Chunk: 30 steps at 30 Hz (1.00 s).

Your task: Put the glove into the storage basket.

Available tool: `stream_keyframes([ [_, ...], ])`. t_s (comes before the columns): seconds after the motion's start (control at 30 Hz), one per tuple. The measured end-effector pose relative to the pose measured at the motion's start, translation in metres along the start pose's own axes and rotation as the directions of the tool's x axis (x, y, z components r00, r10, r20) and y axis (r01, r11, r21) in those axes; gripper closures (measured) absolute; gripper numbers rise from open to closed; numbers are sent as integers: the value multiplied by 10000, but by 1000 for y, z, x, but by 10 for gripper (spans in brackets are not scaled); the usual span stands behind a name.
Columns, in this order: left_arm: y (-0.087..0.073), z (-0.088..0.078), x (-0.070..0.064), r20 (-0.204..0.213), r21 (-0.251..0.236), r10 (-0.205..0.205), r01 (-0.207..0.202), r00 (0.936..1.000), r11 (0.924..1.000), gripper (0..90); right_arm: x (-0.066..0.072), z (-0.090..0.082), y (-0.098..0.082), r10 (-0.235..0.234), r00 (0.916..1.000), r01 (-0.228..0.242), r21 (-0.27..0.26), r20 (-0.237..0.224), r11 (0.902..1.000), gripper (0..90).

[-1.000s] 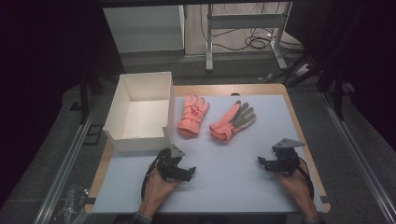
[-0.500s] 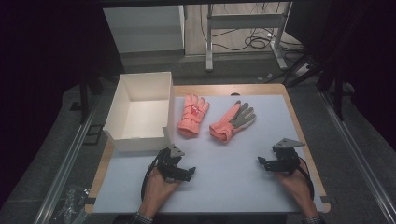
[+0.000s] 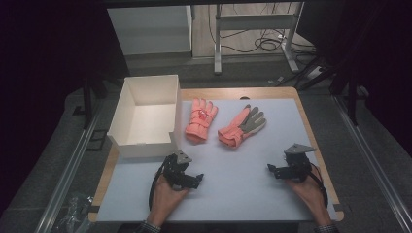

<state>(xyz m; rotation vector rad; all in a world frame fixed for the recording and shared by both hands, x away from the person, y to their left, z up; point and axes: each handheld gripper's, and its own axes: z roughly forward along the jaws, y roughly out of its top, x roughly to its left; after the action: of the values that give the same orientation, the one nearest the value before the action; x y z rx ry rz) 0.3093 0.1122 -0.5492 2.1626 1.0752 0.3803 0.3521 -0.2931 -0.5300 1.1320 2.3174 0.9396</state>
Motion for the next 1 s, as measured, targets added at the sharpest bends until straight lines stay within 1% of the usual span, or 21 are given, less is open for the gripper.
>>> stream_keyframes([
  [0.3, 0, 0, 0, -5, -4, 3, -3, 10000, 10000, 14, 0, 0, 1, 47, 10000, -47, 33, -33, 10000, 115],
  [0.47, 0, 0, 0, -7, -3, 4, -4, 10000, 10000, 13, 1, -1, 5, 78, 9999, -78, 52, -86, 10000, 148],
  [0.53, 0, 0, 0, -9, -2, 6, -6, 10000, 10000, 14, 3, -2, 9, 104, 9998, -105, -67, -159, 9999, 157],
  [0.6, 0, 0, 0, -10, -4, 4, -4, 10000, 10000, 14, 4, -3, 13, 246, 9994, -251, -172, -255, 9995, 158],
  [0.63, 0, 0, 0, -10, -4, 4, -4, 10000, 10000, 14, 4, -3, 13, 246, 9994, -251, -172, -255, 9995, 158],
  [0.67, 0, 0, 0, -9, -4, 2, -2, 10000, 10000, 14, 4, -4, 17, 488, 9981, -495, -180, -365, 9986, 158],
  [0.77, 0, 0, 0, -5, -4, 0, 0, 10000, 10000, 14, 4, -2, 22, 644, 9970, -654, -225, -424, 9976, 158],
  [0.9, 0, 0, 0, -1, -6, -5, 5, 10000, 10000, 14, 6, 0, 27, 631, 9969, -644, -259, -471, 9976, 166],
  [0.93, 0, 0, 0, -2, -8, -8, 8, 10000, 10000, 14, 7, 2, 32, 506, 9976, -517, -228, -462, 9984, 176],
  [1.0, 0, 0, 0, -2, -5, -6, 6, 10000, 10000, 14, 8, 3, 34, 448, 9980, -457, -195, -442, 9988, 182],
])
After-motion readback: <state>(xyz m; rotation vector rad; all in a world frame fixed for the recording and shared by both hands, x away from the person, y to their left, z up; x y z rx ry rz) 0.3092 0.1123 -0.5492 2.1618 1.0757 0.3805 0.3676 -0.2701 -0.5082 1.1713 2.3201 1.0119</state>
